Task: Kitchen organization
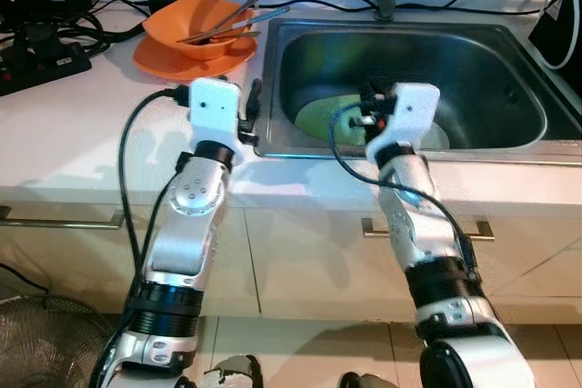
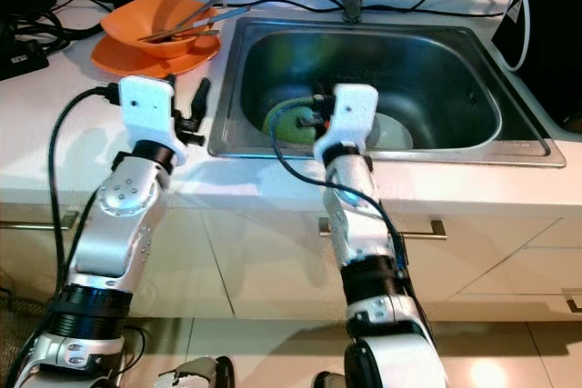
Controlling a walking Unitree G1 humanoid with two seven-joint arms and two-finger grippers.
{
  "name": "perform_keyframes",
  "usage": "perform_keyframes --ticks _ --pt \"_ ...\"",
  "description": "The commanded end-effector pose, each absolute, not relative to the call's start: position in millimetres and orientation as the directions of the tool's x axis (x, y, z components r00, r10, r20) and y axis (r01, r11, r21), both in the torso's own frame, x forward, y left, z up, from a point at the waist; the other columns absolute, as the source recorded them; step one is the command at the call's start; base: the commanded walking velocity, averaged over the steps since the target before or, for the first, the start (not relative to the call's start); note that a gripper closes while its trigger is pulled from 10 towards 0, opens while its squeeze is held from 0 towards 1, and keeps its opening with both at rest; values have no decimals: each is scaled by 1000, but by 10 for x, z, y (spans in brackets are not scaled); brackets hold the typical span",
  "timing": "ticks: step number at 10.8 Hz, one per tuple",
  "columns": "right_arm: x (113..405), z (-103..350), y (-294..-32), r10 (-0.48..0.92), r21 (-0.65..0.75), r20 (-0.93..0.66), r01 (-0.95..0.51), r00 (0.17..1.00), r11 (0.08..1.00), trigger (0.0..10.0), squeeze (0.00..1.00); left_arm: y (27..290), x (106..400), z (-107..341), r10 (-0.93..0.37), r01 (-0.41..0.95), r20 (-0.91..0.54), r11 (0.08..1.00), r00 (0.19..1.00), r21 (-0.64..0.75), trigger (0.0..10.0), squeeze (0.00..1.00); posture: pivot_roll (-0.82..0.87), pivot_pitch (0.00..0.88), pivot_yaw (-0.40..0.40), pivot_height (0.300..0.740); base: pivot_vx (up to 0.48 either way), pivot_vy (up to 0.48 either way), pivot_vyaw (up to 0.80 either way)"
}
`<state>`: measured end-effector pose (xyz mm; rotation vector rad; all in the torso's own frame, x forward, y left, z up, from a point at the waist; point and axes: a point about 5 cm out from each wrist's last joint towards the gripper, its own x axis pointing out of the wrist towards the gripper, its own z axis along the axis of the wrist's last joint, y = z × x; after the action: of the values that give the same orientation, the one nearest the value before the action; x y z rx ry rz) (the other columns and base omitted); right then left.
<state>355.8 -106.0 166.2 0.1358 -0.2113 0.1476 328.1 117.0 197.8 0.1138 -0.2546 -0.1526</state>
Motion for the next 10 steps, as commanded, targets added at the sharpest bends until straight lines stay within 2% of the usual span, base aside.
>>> perform_keyframes --ticks 1,3,9,10 --pt "3558 1690 -1059 121 138 220 -154 968 978 10000 0 1163 3298 2006 -160 131 236 982 958 136 10000 0 103 77 21 740 0 -431 0" --pt "3554 1686 -1059 117 143 215 -150 970 978 10000 0 1166 3312 2002 -157 129 229 982 961 135 10000 0 102 69 25 740 0 0 0" --pt "3553 1651 -1061 109 152 198 -141 974 978 10000 0 1143 3299 2001 -159 128 228 981 960 145 10000 0 105 55 31 740 0 437 0" --pt "3555 1645 -1070 106 151 194 -136 975 979 10000 0 1142 3297 2006 -159 123 231 979 960 162 10000 0 105 57 31 740 0 0 0"
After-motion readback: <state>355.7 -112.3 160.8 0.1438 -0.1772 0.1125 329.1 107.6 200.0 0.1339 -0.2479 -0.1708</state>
